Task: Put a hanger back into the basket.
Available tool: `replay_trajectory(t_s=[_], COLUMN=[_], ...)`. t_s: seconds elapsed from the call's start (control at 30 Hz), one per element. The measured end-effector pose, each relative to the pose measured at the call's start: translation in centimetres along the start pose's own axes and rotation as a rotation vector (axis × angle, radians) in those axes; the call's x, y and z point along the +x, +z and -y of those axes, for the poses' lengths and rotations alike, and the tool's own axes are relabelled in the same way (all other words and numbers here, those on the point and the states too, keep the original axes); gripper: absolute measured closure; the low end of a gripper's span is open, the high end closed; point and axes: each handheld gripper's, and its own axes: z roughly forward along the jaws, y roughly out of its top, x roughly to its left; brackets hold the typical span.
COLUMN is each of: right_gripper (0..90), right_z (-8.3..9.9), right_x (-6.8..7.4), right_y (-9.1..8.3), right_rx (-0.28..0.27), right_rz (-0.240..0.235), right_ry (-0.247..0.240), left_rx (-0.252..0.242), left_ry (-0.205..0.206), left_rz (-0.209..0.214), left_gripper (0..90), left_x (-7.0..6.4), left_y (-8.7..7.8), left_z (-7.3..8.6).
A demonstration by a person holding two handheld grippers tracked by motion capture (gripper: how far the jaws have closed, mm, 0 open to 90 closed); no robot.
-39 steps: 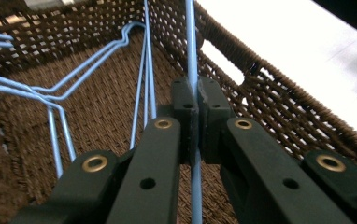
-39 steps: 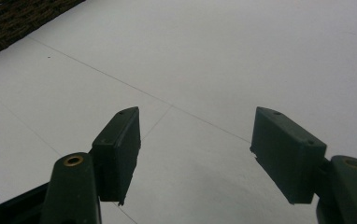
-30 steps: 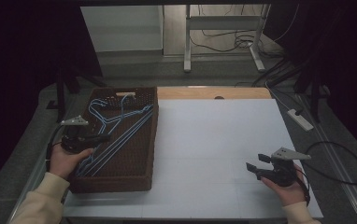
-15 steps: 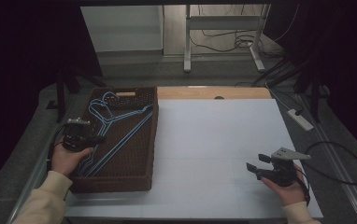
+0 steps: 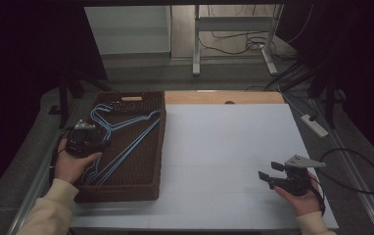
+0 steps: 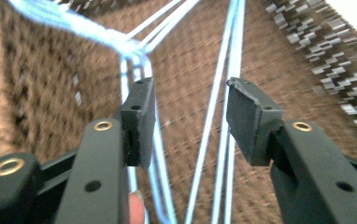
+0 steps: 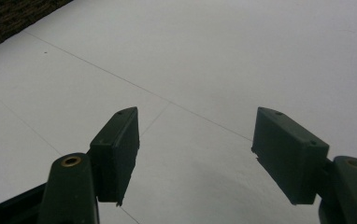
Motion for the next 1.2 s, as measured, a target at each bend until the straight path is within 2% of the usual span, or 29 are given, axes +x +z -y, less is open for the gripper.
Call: replay_trajectory(t_s=[0.07, 0.1, 0.13, 0.17, 0.23, 0.37, 0.47, 0.53, 0.7, 0.87, 0.9, 1.03, 1.2], right_gripper=[32.9, 32.9, 32.9, 32.9, 32.9, 32.9, 32.9, 32.9, 32.9, 32.8, 32.8, 32.8, 32.6], right_z=[0.0, 0.0, 0.0, 0.0, 0.0, 0.0, 0.0, 0.0, -0.1, -0.1, -0.1, -0.2, -0.3], right_x=[0.0, 0.0, 0.1, 0.1, 0.1, 0.1, 0.1, 0.1, 0.2, 0.2, 0.2, 0.3, 0.6], right_y=[0.0, 0.0, 0.0, 0.0, 0.0, 0.1, 0.0, 0.0, 0.0, -0.1, -0.1, -0.2, -0.3], right_rx=[0.000, 0.003, 0.002, 0.002, 0.002, 0.004, 0.003, 0.004, 0.002, -0.006, -0.006, -0.012, -0.020], right_rz=[0.000, 0.000, -0.001, -0.001, -0.002, -0.002, -0.003, -0.003, -0.007, -0.015, -0.015, -0.034, -0.059], right_ry=[0.000, -0.002, -0.003, -0.003, -0.003, -0.004, -0.005, -0.004, -0.009, -0.012, -0.012, -0.027, -0.043], left_rx=[-0.033, -0.033, -0.068, -0.085, -0.097, -0.155, -0.173, -0.195, -0.232, -0.243, -0.243, -0.239, -0.254], left_ry=[0.011, 0.011, 0.013, 0.016, 0.022, 0.044, 0.051, 0.058, 0.084, 0.092, 0.092, 0.103, 0.112], left_rz=[0.044, 0.044, 0.093, 0.106, 0.115, 0.153, 0.169, 0.192, 0.216, 0.241, 0.241, 0.244, 0.235], left_gripper=[46.8, 44.5, 43.5, 42.9, 41.5, 40.4, 40.2, 40.1, 39.6, 39.5, 39.4, 38.8, 38.5], left_x=[-0.4, -0.4, -0.8, -1.0, -1.2, -2.4, -2.9, -3.8, -5.7, -7.6, -7.6, -9.0, -9.9], left_y=[-0.7, -0.7, -1.4, -1.7, -2.1, -3.4, -3.8, -4.2, -4.9, -4.8, -4.8, -4.3, -3.9], left_z=[-0.1, -0.1, -0.1, -0.1, 0.0, 0.4, 0.7, 1.0, 1.7, 2.6, 2.6, 3.6, 4.1])
